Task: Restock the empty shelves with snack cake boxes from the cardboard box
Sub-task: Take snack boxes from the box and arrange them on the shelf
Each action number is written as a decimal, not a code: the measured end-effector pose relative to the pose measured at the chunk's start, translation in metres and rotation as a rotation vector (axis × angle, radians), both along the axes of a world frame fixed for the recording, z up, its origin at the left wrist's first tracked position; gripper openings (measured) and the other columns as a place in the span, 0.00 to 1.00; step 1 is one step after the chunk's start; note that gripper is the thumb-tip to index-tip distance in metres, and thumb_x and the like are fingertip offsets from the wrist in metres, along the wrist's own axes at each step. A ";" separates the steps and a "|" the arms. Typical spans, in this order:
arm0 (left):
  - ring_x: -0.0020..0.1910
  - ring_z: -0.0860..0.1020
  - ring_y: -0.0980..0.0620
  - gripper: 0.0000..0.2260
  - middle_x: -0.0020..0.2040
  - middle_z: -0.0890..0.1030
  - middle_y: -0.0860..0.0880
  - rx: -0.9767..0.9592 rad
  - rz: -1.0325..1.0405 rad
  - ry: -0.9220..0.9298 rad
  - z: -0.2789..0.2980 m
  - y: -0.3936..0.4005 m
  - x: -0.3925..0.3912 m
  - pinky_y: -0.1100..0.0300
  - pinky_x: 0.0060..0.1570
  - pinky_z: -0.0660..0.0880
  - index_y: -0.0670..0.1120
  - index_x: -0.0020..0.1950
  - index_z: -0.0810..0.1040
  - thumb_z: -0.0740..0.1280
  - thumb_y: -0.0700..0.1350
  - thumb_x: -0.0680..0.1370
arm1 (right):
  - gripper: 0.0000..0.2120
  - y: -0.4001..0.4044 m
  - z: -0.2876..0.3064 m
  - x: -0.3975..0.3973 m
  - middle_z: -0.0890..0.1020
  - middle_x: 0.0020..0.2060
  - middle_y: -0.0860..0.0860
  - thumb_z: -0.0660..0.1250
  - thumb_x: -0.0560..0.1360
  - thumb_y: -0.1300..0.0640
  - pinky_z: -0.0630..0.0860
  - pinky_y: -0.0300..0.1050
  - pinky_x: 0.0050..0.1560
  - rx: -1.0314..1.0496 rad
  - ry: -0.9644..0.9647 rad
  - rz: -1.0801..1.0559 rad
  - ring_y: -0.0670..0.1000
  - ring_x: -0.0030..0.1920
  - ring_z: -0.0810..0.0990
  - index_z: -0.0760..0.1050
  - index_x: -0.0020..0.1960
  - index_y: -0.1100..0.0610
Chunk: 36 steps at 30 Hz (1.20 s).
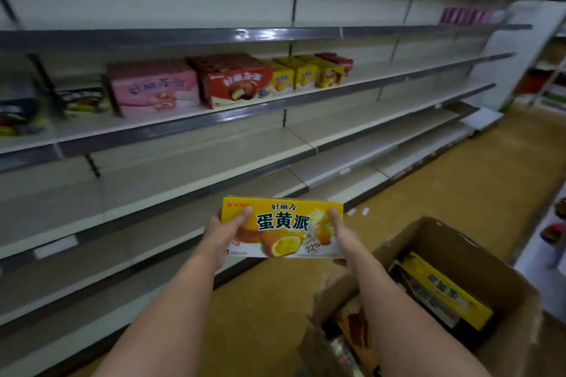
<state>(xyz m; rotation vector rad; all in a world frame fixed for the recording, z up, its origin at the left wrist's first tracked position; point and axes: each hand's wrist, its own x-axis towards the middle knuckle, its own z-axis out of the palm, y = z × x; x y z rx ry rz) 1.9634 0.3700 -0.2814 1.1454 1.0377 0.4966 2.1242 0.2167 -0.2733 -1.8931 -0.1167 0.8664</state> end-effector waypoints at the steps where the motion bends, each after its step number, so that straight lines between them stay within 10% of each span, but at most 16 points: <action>1: 0.54 0.74 0.46 0.14 0.51 0.76 0.47 0.014 0.036 -0.014 0.002 0.006 -0.015 0.53 0.58 0.69 0.50 0.50 0.68 0.72 0.49 0.74 | 0.40 0.010 0.002 -0.015 0.74 0.64 0.58 0.55 0.72 0.30 0.73 0.52 0.58 -0.008 -0.016 0.062 0.60 0.63 0.74 0.68 0.69 0.62; 6: 0.51 0.72 0.48 0.16 0.51 0.76 0.47 0.062 0.155 -0.023 0.011 0.032 -0.105 0.54 0.53 0.64 0.48 0.55 0.68 0.71 0.50 0.75 | 0.59 0.062 -0.019 -0.070 0.80 0.58 0.59 0.63 0.44 0.18 0.73 0.61 0.62 0.001 -0.036 0.252 0.61 0.58 0.78 0.74 0.62 0.58; 12: 0.63 0.72 0.42 0.15 0.53 0.76 0.46 0.054 0.293 0.030 0.004 0.056 -0.227 0.48 0.64 0.64 0.45 0.54 0.72 0.70 0.52 0.75 | 0.29 0.107 0.014 -0.185 0.73 0.67 0.58 0.67 0.73 0.40 0.64 0.58 0.67 0.043 -0.079 0.521 0.61 0.68 0.69 0.71 0.66 0.58; 23: 0.53 0.75 0.47 0.12 0.49 0.81 0.47 0.085 0.530 0.047 0.005 0.073 -0.363 0.52 0.54 0.65 0.45 0.55 0.75 0.69 0.50 0.76 | 0.26 0.183 0.020 -0.299 0.76 0.48 0.55 0.69 0.75 0.47 0.69 0.44 0.48 -0.005 -0.168 0.822 0.50 0.46 0.74 0.72 0.63 0.67; 36: 0.52 0.75 0.48 0.17 0.55 0.79 0.46 0.081 0.784 0.078 0.009 0.117 -0.428 0.52 0.54 0.66 0.45 0.58 0.74 0.72 0.50 0.74 | 0.14 0.287 0.002 -0.364 0.81 0.55 0.58 0.74 0.69 0.45 0.76 0.53 0.59 -0.027 -0.137 0.999 0.58 0.57 0.79 0.75 0.44 0.53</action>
